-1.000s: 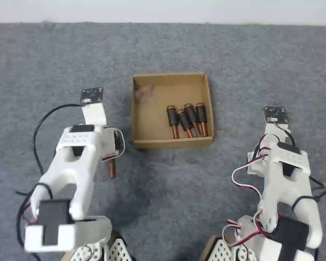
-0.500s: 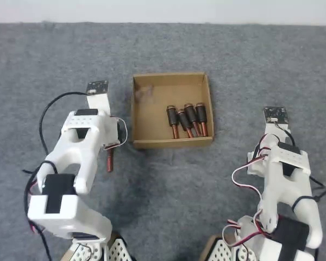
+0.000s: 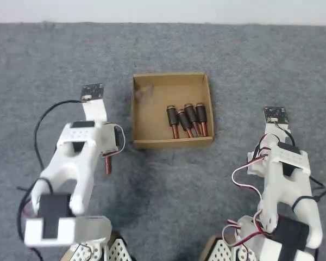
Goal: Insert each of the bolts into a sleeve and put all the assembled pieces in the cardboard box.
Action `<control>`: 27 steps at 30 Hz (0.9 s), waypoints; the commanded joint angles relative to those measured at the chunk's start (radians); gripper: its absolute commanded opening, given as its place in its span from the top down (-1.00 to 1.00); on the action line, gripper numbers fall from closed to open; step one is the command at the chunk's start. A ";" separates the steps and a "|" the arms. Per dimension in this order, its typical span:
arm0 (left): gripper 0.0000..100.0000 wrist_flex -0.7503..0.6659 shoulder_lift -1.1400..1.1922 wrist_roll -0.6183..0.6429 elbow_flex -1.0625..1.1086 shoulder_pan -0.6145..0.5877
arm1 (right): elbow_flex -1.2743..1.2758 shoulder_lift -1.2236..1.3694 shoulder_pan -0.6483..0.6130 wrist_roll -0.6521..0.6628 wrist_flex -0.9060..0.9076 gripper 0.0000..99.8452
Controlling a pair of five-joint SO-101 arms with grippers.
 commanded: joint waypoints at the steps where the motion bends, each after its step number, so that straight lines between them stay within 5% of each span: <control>1: 0.98 -0.144 -0.206 0.002 0.113 -0.017 | 0.000 -0.059 -0.018 0.012 -0.013 0.99; 9: 0.98 -0.207 -0.325 -0.132 0.217 -0.064 | -0.072 -0.061 -0.111 0.012 -0.015 0.99; 17: 0.98 -0.222 -0.327 -0.121 0.228 -0.071 | -0.206 -0.053 -0.228 0.005 -0.021 0.98; 27: 0.98 -0.222 -0.327 -0.124 0.229 -0.071 | -0.192 -0.048 -0.280 0.003 -0.513 0.99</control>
